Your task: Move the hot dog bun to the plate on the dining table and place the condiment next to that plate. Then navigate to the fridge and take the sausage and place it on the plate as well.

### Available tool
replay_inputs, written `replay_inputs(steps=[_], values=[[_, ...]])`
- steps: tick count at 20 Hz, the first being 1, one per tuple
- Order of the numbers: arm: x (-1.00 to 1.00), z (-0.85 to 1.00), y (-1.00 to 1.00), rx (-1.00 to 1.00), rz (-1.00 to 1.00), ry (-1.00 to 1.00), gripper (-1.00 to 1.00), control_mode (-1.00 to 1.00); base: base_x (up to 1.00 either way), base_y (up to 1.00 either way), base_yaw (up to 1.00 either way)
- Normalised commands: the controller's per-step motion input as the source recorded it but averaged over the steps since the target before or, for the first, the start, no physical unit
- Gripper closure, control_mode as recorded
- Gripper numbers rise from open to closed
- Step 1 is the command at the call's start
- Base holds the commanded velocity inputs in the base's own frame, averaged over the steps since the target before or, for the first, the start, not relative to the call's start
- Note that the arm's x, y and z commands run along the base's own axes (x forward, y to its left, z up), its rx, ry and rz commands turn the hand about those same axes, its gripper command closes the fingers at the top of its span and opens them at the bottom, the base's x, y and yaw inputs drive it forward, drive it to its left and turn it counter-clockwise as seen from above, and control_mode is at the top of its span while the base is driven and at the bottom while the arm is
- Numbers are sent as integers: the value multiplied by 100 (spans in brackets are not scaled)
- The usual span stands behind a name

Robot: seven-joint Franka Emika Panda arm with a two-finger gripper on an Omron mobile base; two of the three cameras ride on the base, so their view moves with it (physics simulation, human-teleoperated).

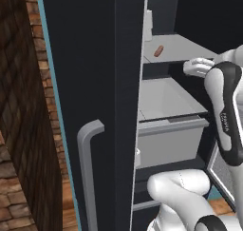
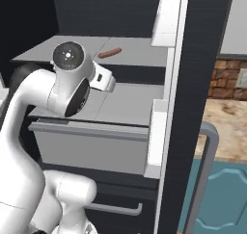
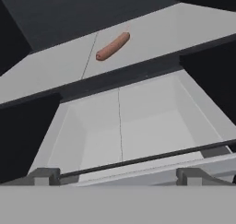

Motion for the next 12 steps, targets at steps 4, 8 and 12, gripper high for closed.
replay_inputs(steps=[4,8,12], values=[[85,49,4,0,-4,1,-100,-100,0,0,0],[76,33,6,0,-5,0,-100,-100,0,0,0],[90,1,19,-3,-4,8,-100,-100,0,0,0]])
